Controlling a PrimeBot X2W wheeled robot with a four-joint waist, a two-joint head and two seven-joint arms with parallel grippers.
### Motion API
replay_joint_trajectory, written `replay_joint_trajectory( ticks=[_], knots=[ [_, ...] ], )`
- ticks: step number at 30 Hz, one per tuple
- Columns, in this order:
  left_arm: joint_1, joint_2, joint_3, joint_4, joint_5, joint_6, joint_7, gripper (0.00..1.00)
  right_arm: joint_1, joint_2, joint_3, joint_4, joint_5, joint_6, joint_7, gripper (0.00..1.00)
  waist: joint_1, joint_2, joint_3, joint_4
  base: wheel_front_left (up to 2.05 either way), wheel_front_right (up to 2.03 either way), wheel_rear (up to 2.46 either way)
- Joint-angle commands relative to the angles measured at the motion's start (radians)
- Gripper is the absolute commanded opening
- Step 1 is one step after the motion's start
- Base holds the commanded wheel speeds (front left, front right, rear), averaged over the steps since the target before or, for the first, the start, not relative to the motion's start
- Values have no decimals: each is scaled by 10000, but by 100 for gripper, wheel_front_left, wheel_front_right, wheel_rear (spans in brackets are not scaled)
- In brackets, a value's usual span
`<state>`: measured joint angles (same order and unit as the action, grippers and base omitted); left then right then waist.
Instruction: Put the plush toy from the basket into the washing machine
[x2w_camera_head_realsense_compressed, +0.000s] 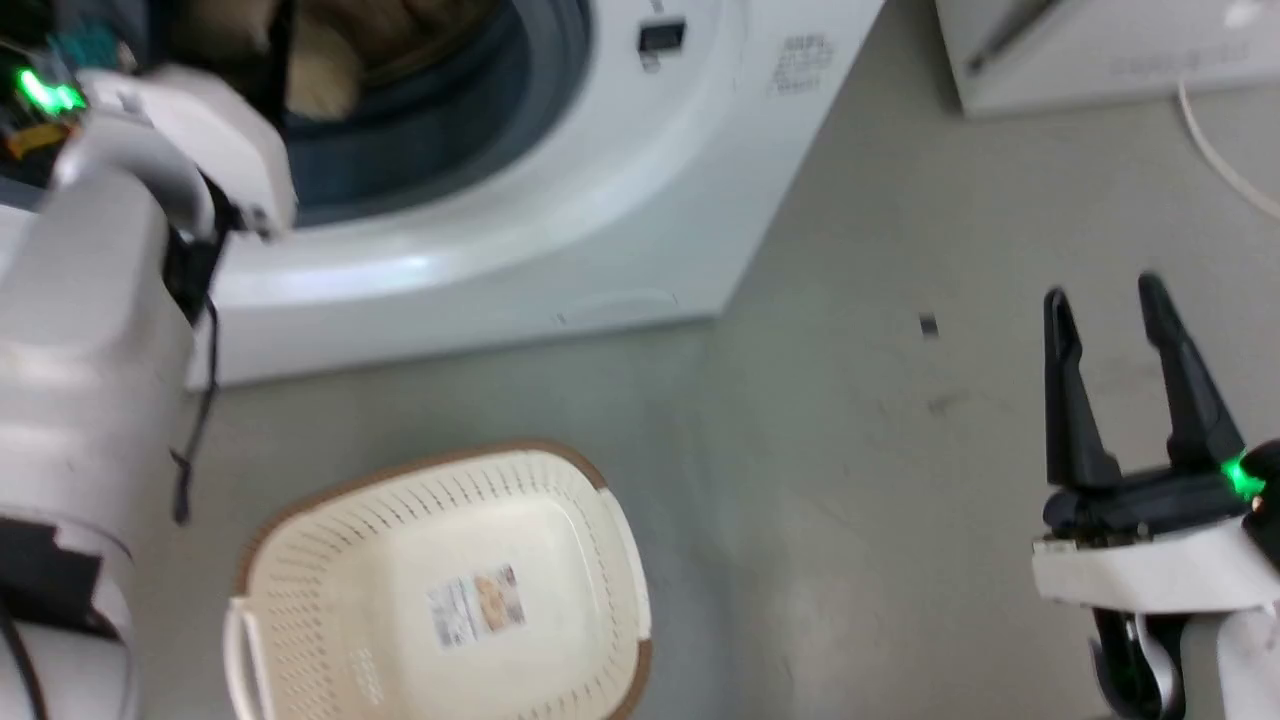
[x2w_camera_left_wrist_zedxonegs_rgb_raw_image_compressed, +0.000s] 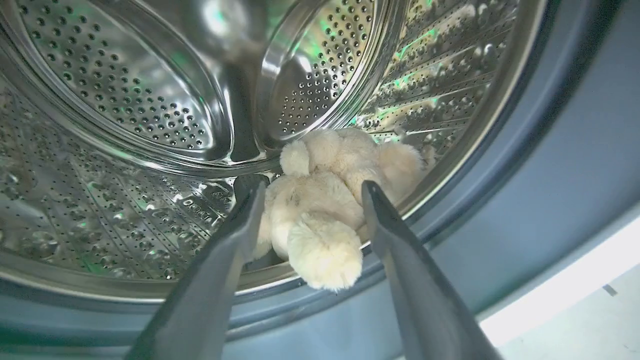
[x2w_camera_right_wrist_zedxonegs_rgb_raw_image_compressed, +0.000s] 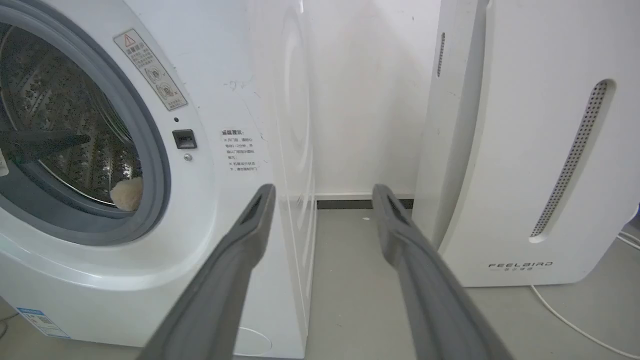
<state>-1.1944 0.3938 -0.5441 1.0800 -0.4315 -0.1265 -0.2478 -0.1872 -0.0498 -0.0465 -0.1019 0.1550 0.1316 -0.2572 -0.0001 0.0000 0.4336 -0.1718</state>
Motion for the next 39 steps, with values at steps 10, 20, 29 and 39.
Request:
replay_joint_trajectory(
  ticks=[10, 20, 29, 39],
  knots=[
    [3336, -104, 1179, -2854, -657, 553, -136, 100, 1119, -4, -396, 279, 17, -9, -46, 100, 1, 0, -2660, 1385, 0, 0, 0],
    [7198, -451, 2229, -6751, -316, 1987, -138, 100, 1653, -4, -318, 372, -419, -9, -46, 100, 1, 0, -3470, 1879, 0, 0, 0],
    [10169, -1080, 2808, -8910, 222, 2694, -138, 100, 2006, -4, -355, 536, -267, -9, -46, 100, 1, 0, -4012, 2142, 0, 0, 0],
    [11829, -1875, 3415, -9805, 791, 2932, -139, 100, 2342, -4, -81, 691, -339, -9, -46, 100, 1, 0, -4198, 2128, 0, 0, 0]
  ],
)
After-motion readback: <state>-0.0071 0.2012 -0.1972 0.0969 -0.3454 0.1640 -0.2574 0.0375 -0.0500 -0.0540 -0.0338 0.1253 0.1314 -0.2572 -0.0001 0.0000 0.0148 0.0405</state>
